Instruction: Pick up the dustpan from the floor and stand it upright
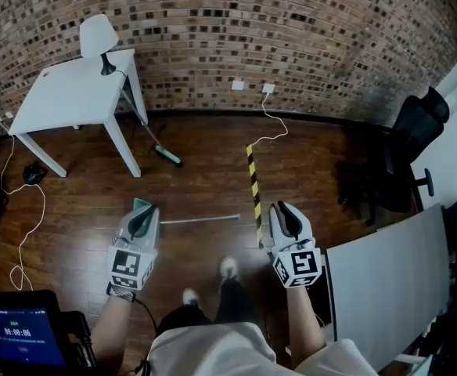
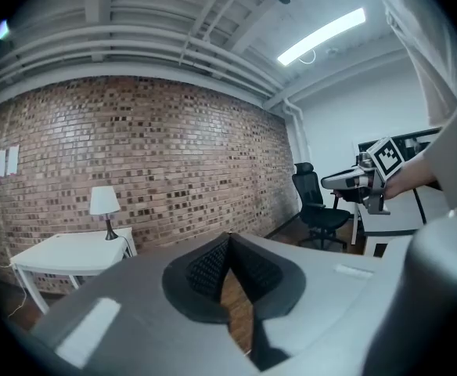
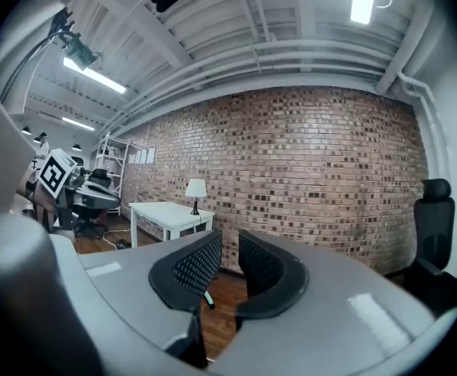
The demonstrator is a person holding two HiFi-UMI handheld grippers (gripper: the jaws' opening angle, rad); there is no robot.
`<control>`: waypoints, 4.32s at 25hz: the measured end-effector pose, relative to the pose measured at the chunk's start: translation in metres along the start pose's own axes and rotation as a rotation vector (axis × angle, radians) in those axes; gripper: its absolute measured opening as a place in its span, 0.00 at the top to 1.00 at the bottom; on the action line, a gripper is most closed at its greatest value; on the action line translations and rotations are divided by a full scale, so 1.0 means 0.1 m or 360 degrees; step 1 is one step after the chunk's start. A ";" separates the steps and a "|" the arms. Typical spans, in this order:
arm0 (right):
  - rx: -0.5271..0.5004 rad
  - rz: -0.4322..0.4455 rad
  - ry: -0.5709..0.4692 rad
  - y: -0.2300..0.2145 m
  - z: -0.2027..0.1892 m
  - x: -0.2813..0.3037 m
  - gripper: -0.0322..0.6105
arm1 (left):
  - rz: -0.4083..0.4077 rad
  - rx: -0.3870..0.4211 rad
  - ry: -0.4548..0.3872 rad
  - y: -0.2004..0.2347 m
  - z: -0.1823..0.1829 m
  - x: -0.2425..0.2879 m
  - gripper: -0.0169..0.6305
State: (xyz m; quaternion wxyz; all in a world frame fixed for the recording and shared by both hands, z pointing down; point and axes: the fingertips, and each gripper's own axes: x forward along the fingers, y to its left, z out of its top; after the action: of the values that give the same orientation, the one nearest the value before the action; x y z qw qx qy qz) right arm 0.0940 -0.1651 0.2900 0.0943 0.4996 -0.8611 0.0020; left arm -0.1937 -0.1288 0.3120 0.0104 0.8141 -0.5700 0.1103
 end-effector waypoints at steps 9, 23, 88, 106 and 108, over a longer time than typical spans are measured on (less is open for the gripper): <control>0.0042 -0.0005 0.0169 -0.50 -1.04 0.40 0.82 | -0.0098 0.0034 0.0081 -0.24 -0.59 1.01 0.97; -0.0051 0.0114 0.0303 -1.13 -3.17 1.54 0.72 | -0.0266 0.0014 0.0080 -0.73 -2.38 2.74 0.97; -0.0240 0.0031 0.0662 -1.01 -9.17 2.92 0.80 | -0.0409 0.0059 0.0177 -1.57 -6.68 4.07 0.97; -0.0361 -0.0181 0.0348 -1.60 -6.91 2.45 0.81 | -0.0265 0.0105 -0.0164 -1.48 -5.21 3.68 0.97; -0.0401 -0.0149 0.0377 -1.63 -6.64 2.37 0.81 | -0.0283 0.0195 -0.0179 -1.48 -4.86 3.64 0.97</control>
State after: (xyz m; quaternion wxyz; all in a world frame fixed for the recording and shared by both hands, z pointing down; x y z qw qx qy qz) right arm 0.2262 -0.3855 0.9661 0.2568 0.5197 -0.8132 -0.0514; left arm -0.0184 -0.3447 0.8717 -0.0618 0.8654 -0.4875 0.0977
